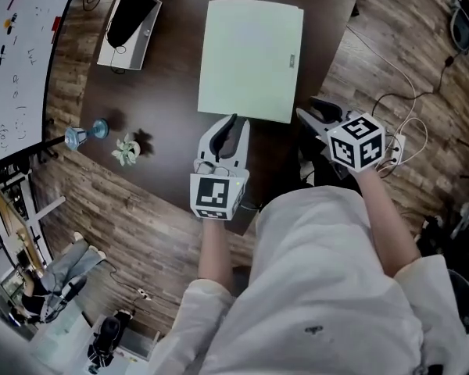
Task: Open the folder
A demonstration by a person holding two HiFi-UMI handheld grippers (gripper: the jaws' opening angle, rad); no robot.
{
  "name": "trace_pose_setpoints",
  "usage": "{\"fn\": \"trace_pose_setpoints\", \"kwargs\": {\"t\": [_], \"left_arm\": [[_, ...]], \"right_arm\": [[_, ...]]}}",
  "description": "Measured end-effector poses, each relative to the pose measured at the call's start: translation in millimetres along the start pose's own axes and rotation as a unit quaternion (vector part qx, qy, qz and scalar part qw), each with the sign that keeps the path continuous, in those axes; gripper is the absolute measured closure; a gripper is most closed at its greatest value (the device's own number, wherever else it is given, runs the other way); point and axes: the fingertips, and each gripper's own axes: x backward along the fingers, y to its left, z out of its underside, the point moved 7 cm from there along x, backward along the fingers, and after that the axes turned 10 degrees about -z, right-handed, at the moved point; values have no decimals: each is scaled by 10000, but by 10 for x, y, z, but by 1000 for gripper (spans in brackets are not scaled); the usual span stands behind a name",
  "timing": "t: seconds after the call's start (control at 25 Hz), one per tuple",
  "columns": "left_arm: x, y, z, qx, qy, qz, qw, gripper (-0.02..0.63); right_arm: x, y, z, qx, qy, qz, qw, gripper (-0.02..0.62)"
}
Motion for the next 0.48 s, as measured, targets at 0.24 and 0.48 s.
{"fn": "trace_pose_setpoints", "kwargs": {"t": [0.24,0.48], "left_arm": [[-57,146,155,-216,91,280,9993,532],[-99,219,325,-464,309,376,9977,526]], "right_arm": [[-190,-100,168,-537,-73,53,9985,445],[-310,-289,333,-1117,-232,-4,9935,445]]}}
